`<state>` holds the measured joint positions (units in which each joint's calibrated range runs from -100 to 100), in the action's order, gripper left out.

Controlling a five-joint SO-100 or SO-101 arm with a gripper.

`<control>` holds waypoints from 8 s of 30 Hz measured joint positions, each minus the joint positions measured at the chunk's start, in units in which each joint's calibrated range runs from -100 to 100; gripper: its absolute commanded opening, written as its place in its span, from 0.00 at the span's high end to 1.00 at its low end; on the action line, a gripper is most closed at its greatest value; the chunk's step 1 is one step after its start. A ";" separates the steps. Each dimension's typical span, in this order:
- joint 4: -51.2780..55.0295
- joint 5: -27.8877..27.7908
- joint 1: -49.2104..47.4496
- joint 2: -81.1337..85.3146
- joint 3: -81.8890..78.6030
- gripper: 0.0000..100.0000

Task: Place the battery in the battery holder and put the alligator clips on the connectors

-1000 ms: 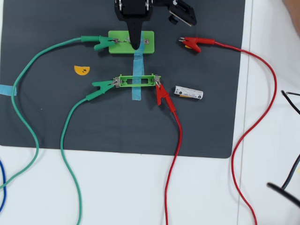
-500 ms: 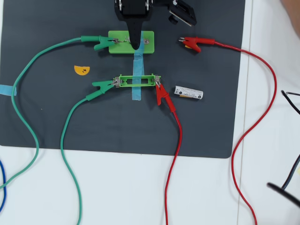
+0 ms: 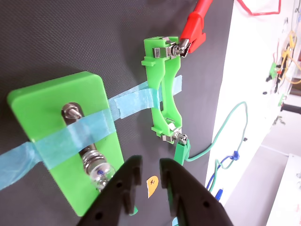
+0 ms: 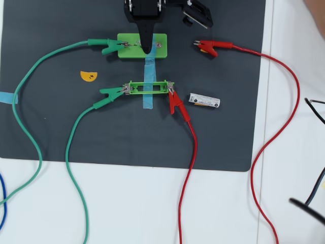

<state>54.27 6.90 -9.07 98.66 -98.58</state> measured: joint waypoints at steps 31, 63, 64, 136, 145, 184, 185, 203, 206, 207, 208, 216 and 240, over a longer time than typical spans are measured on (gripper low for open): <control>6.69 -3.20 -14.56 -51.99 54.46 0.99; 22.48 9.30 -25.20 -114.32 109.64 0.95; 22.48 9.30 -25.20 -114.32 109.64 0.93; 20.16 8.27 -22.96 -124.82 108.04 0.86; 18.10 9.72 -25.08 -125.24 108.04 0.86; 18.10 10.55 -24.64 -130.45 110.71 0.99; 18.10 10.55 -24.52 -130.45 110.71 0.99; 17.50 8.12 -24.52 -129.53 110.17 0.99; 16.65 7.60 -24.52 -124.65 104.66 0.99; 16.04 7.13 -24.52 -122.55 102.80 0.99; 15.10 6.88 -24.41 -120.45 101.02 0.99; 13.38 3.46 -24.41 -108.44 90.98 0.99; 12.70 -2.79 -1.57 -87.44 74.54 0.99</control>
<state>66.97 4.11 -10.64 11.21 -24.03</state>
